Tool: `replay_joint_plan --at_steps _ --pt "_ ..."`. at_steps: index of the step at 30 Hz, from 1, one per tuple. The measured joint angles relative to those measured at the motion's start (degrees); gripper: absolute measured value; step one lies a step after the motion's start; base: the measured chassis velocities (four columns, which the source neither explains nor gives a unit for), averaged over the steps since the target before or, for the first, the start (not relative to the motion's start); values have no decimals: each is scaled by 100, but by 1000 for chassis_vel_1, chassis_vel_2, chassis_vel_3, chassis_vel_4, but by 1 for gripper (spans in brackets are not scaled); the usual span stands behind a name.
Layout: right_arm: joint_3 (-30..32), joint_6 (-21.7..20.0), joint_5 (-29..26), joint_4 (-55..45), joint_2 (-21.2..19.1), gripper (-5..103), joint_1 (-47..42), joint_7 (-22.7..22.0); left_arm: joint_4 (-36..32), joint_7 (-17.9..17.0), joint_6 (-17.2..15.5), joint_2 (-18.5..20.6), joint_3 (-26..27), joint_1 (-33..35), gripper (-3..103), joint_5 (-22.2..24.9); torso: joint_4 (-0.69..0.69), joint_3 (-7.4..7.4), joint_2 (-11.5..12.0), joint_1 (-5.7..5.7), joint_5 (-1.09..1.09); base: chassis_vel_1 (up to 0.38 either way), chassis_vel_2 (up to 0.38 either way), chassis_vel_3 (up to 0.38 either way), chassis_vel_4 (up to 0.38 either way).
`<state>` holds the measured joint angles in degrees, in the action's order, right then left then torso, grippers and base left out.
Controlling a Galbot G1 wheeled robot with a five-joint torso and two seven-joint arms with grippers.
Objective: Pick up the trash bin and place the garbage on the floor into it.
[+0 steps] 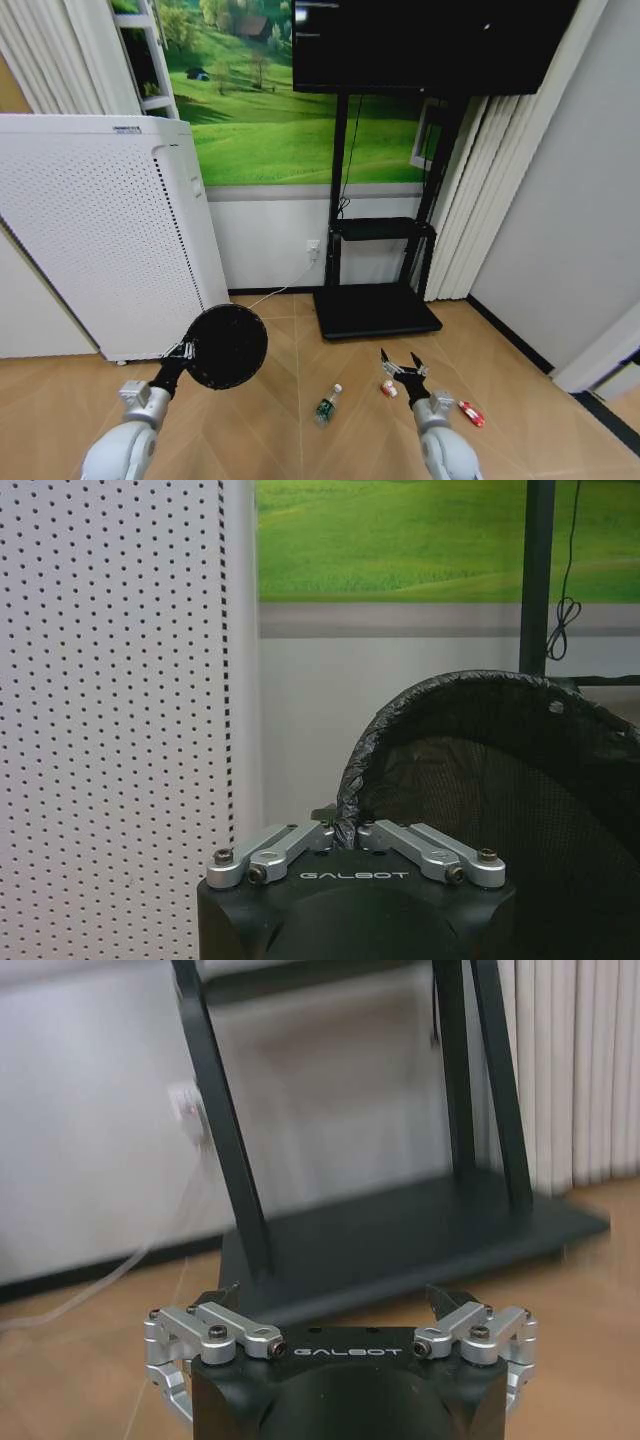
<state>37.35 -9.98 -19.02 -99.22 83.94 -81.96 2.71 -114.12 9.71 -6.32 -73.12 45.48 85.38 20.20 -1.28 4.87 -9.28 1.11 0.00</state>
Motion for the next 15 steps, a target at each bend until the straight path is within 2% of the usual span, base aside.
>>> replay_joint_plan --at_steps 1,2,4,10,12,13,14,15 --pt "-59 -286 -166 95 8 100 19 -115 -16 -1 -5 12 -41 -14 3 -1 1 0 0 -1 0 54 -26 -48 45" --pt "-59 -286 -166 95 8 100 19 -115 -16 -1 -5 12 -41 -14 3 -1 1 0 0 -1 0 54 -26 -48 45" --pt "-188 -609 -333 406 72 100 96 -252 -32 -7 -35 34 -126 -50 3 -9 0 0 0 0 0 0 0 0 0" --pt "-419 -700 -337 1214 227 100 467 -385 -35 -10 -54 99 -279 -136 3 -36 0 1 0 0 2 0 0 0 0" --pt "-585 -563 -289 1659 111 100 698 -64 -74 -18 -74 152 -322 -149 3 -37 1 1 1 1 1 0 0 0 0" --pt "-585 -563 -289 1659 111 100 698 -64 -74 -18 -74 152 -322 -149 3 -37 1 1 1 1 1 0 0 0 0" --pt "-687 -301 -141 1942 -45 100 830 437 -111 -20 -85 179 -326 -137 3 -31 1 1 1 0 1 0 0 0 0" --pt "-724 -143 -11 2091 -118 100 898 718 -130 -21 -86 192 -326 -120 3 -28 1 1 1 0 0 0 0 0 0"
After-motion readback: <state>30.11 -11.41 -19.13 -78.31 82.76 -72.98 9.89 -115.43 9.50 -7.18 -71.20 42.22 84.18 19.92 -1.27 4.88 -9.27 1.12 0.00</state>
